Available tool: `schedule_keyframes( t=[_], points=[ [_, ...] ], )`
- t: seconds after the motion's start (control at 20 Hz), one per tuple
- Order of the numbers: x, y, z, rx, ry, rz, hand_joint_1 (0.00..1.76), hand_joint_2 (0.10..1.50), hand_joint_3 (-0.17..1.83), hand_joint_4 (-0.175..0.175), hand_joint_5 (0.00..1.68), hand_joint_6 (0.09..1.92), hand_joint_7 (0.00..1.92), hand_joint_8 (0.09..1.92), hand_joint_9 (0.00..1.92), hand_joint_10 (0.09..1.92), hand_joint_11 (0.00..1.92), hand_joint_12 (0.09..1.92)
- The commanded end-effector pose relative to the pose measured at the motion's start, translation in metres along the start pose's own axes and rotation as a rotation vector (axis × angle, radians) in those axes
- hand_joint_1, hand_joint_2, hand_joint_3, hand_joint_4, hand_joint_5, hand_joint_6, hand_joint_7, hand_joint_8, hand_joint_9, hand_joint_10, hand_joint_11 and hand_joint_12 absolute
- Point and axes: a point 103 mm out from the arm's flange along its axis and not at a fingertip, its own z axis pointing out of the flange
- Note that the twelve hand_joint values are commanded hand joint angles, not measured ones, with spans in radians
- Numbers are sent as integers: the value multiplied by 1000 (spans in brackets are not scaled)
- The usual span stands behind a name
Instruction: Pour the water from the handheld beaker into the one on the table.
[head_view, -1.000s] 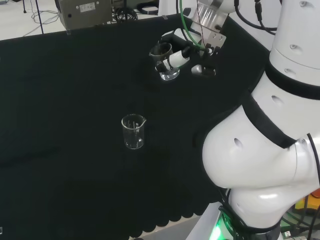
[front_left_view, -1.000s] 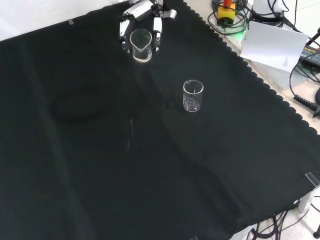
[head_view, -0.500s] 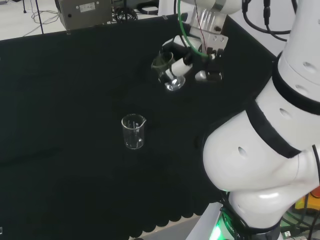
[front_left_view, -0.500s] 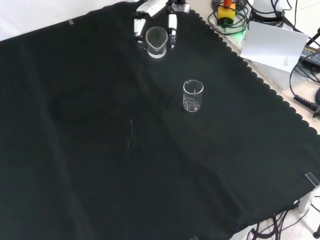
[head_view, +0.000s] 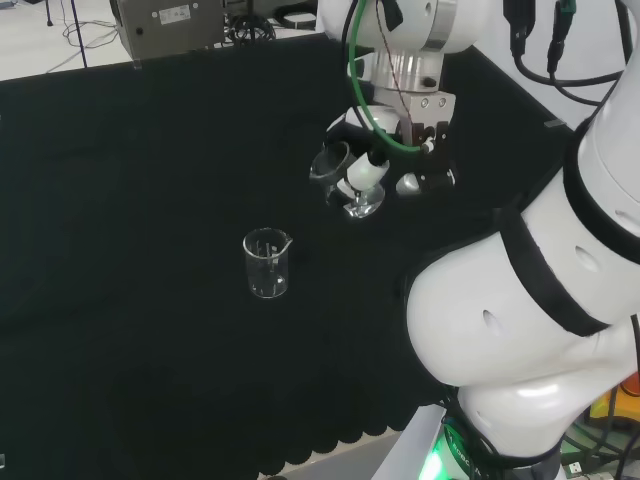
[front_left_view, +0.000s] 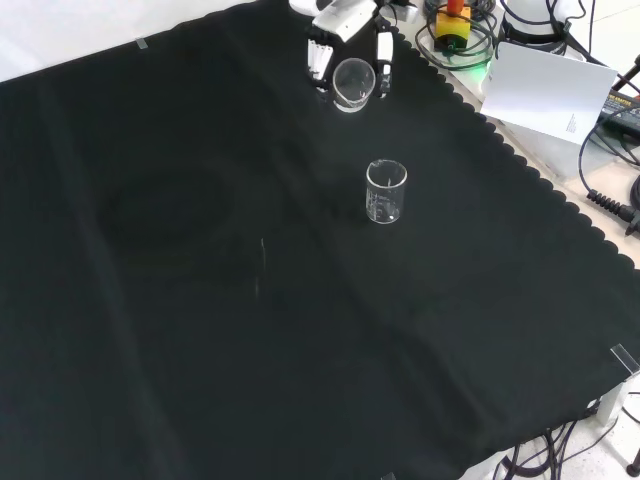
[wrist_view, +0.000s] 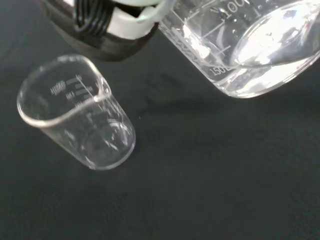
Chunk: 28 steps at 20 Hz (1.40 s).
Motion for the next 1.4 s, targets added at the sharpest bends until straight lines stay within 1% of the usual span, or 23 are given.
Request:
schedule_keyframes(
  t=[0.05,0.3,0.55,0.75,1.05,1.3,1.4],
  points=[
    [17,1,11,52,-108,-16,1410,1071,-175,-108,1104,845,1173,743,1385,451,1141,980],
    [32,9,18,90,-157,-30,1410,1070,-175,-108,1105,845,1173,743,1384,452,1140,984],
    [44,16,25,141,-202,-44,1410,1070,-175,-108,1106,843,1174,742,1383,454,1138,988],
    [52,20,30,176,-257,-48,1410,1070,-175,-108,1107,841,1175,740,1383,456,1138,990],
    [62,24,35,225,-330,-39,1410,1069,-175,-108,1109,836,1176,740,1382,459,1138,994],
    [68,26,35,249,-370,-21,1410,1069,-175,-108,1110,831,1177,741,1382,460,1142,999],
    [70,26,34,255,-401,-15,1411,1069,-175,-108,1111,831,1177,740,1382,460,1144,1001]
  ],
)
